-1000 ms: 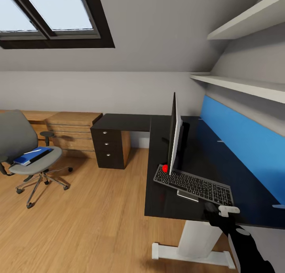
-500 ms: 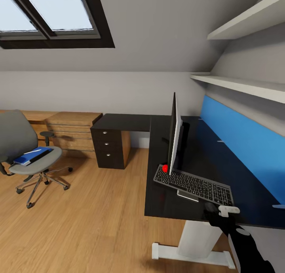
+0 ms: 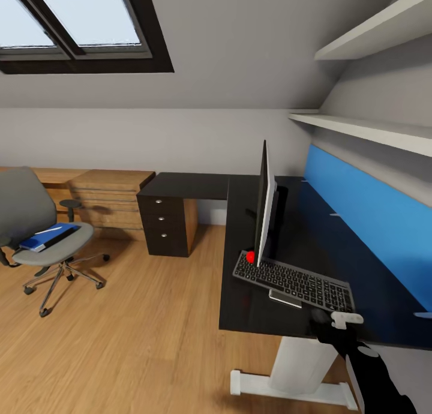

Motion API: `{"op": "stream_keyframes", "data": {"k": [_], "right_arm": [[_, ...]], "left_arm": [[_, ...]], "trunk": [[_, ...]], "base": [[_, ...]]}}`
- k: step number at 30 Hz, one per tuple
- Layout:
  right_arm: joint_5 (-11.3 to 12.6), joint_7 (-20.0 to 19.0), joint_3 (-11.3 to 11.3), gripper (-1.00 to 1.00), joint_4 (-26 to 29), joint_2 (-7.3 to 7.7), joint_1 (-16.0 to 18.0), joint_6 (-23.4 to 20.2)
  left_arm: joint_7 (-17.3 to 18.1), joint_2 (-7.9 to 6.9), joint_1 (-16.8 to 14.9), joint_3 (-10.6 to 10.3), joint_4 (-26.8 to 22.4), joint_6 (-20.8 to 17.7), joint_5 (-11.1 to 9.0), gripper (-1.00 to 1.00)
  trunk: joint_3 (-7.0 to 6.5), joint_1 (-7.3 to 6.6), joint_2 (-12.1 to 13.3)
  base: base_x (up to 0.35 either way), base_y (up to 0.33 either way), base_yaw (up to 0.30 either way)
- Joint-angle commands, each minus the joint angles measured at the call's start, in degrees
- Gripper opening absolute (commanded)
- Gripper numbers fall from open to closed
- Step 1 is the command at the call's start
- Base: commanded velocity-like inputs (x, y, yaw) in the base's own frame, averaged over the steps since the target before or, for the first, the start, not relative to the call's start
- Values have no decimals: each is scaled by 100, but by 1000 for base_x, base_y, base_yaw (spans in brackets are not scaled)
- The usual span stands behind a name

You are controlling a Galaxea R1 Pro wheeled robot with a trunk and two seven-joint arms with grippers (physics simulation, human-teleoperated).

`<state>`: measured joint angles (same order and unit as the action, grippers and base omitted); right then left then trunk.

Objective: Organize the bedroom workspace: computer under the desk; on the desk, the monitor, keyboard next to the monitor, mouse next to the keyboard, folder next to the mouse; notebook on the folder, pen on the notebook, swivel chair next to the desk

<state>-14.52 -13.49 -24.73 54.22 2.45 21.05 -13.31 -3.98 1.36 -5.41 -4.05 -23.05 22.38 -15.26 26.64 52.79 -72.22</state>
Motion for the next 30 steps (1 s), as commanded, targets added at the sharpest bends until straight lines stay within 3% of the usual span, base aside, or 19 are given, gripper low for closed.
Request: {"op": "stream_keyframes", "data": {"k": [1,30], "right_arm": [[-60,-49,-20,100,10,-5,4,-22],[-67,-49,-14,100,10,-1,4,-24]], "left_arm": [[-42,-4,-4,-44,2,22,-30,100],[-41,-4,-4,-44,2,23,-30,100]], "trunk": [[6,1,-3],[6,1,-3]], "base": [[95,0,0],[8,0,0]]}}
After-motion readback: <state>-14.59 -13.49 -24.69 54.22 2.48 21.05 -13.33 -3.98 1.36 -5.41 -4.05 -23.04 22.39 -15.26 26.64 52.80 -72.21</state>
